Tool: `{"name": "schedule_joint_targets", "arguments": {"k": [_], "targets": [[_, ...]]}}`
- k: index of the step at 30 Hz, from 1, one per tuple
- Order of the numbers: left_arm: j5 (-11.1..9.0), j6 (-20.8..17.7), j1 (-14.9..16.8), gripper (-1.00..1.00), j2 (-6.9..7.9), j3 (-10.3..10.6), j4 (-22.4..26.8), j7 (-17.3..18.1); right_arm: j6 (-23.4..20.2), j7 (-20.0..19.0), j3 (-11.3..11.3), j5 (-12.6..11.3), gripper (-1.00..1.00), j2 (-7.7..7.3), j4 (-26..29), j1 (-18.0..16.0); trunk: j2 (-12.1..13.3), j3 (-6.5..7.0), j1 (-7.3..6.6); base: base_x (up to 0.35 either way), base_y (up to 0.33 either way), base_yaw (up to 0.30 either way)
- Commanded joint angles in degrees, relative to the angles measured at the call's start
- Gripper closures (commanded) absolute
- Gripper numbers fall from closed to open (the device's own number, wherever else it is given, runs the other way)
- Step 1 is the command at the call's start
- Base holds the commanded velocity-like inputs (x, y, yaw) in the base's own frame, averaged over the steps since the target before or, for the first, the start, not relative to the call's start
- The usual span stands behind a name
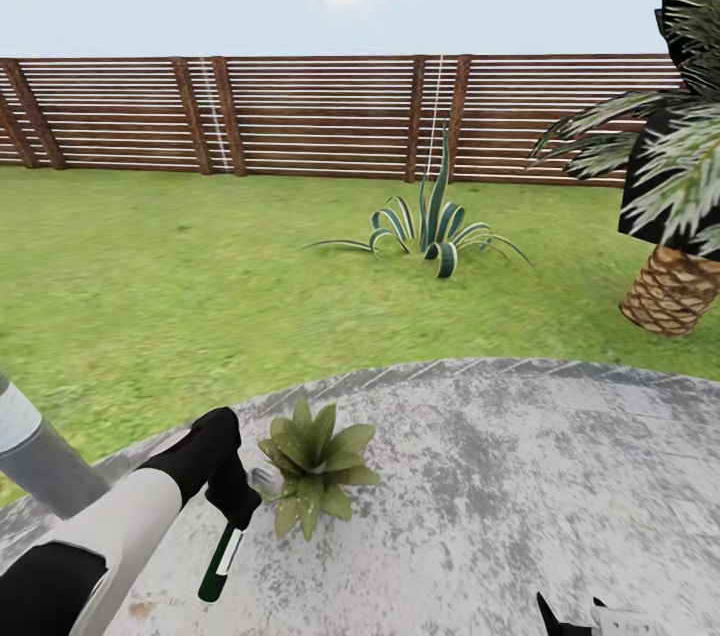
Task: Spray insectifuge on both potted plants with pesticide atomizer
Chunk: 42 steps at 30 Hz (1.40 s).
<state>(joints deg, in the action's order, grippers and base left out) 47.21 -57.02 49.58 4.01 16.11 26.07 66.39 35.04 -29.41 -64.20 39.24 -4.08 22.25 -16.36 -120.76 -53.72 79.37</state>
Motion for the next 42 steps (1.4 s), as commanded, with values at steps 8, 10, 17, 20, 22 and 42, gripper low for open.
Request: {"name": "schedule_joint_targets", "arguments": {"k": [8,10,17,20,22,42], "targets": [[0.48,-0.3,-1.83,1.0,-0.4,0.32,-4.29,0.15,0.19,-0.47,-0.49,0.22,-1.0,0.12,-0.01,-0.08,-0.02,-0.05,0.01,0.015,0.0,0.173],[0.45,-0.25,-1.85,1.0,-0.4,0.29,-5.44,-1.16,0.2,-0.47,-0.49,0.22,-1.0,0.12,-0.01,-0.08,-0.02,-0.05,0.01,0.0,0.0,0.274],[-0.24,-0.28,-1.86,1.0,-1.34,0.15,-6.28,-3.94,0.17,-0.47,-0.49,0.22,-1.0,0.12,0.01,-0.08,-0.02,-0.05,0.01,0.0,-0.001,0.115],[-0.35,-0.28,-1.86,1.0,-1.6,0.15,-6.36,-3.98,0.18,-0.47,-0.49,0.22,-1.0,0.12,0.03,-0.08,-0.02,-0.05,0.01,0.0,-0.145,0.004],[-0.36,-0.28,-1.86,1.0,-1.62,0.15,-6.33,-3.99,0.2,-0.47,-0.49,0.22,-1.0,0.12,0.01,-0.08,-0.02,-0.05,0.01,0.0,-0.247,0.001],[0.4,-0.28,-1.86,1.0,-0.68,-0.11,-8.85,-4.31,0.19,-0.47,-0.49,0.22,-1.0,0.14,-0.01,-0.08,-0.02,-0.05,0.01,0.0,-0.049,0.072]]}}
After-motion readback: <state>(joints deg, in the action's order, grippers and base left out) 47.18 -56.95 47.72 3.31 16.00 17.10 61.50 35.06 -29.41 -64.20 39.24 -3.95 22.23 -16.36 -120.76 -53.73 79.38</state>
